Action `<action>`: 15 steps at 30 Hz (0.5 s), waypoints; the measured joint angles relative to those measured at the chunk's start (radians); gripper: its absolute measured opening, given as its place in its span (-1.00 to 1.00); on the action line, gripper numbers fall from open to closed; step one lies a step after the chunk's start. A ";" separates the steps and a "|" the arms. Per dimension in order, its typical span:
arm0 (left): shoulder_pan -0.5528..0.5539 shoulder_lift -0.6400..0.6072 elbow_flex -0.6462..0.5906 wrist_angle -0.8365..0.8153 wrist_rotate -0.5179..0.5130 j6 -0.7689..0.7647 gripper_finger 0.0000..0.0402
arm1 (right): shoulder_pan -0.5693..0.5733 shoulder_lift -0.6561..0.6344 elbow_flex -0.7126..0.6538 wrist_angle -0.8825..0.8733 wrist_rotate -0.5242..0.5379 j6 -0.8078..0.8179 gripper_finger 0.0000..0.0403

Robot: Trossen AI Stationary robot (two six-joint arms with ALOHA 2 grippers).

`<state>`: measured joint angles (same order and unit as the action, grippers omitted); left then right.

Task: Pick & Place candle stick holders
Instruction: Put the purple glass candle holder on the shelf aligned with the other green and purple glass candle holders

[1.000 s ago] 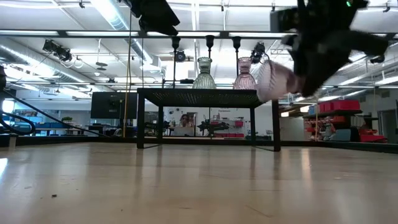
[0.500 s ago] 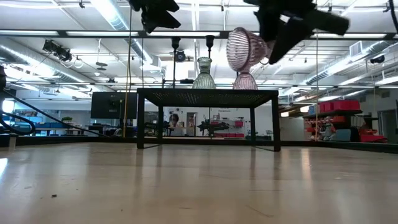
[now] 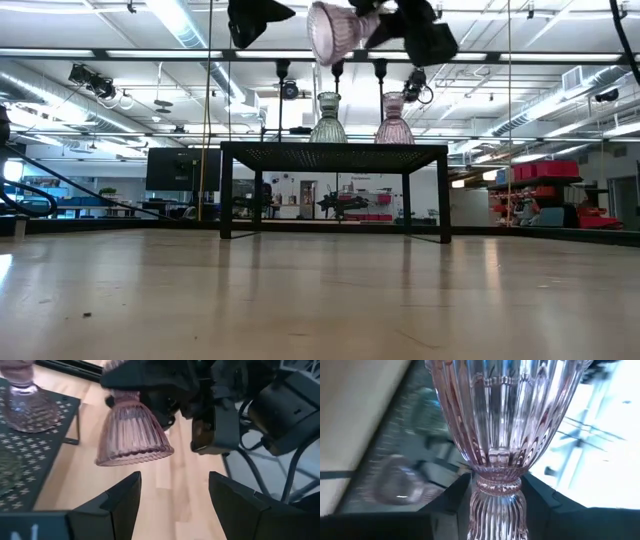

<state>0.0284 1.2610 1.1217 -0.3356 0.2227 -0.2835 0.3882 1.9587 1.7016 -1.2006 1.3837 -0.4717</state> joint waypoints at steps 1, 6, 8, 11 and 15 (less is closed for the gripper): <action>0.000 0.000 0.000 0.004 0.009 -0.008 0.16 | 0.002 0.000 0.000 0.029 0.039 -0.048 -0.38; 0.001 0.000 0.000 0.032 0.066 -0.045 0.16 | 0.017 0.000 0.001 0.175 0.070 -0.187 -0.38; 0.002 0.000 0.000 0.044 0.101 -0.050 0.16 | 0.027 0.000 0.001 0.197 0.080 -0.214 -0.38; 0.001 0.000 0.000 0.066 0.140 -0.073 0.16 | 0.041 -0.001 0.001 0.226 0.104 -0.225 -0.38; 0.009 0.000 0.000 0.067 0.137 -0.107 0.16 | 0.059 -0.001 0.001 0.238 0.100 -0.245 -0.38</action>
<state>0.0376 1.2608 1.1217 -0.2687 0.3595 -0.3901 0.4468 1.9579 1.7023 -0.9621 1.4838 -0.7162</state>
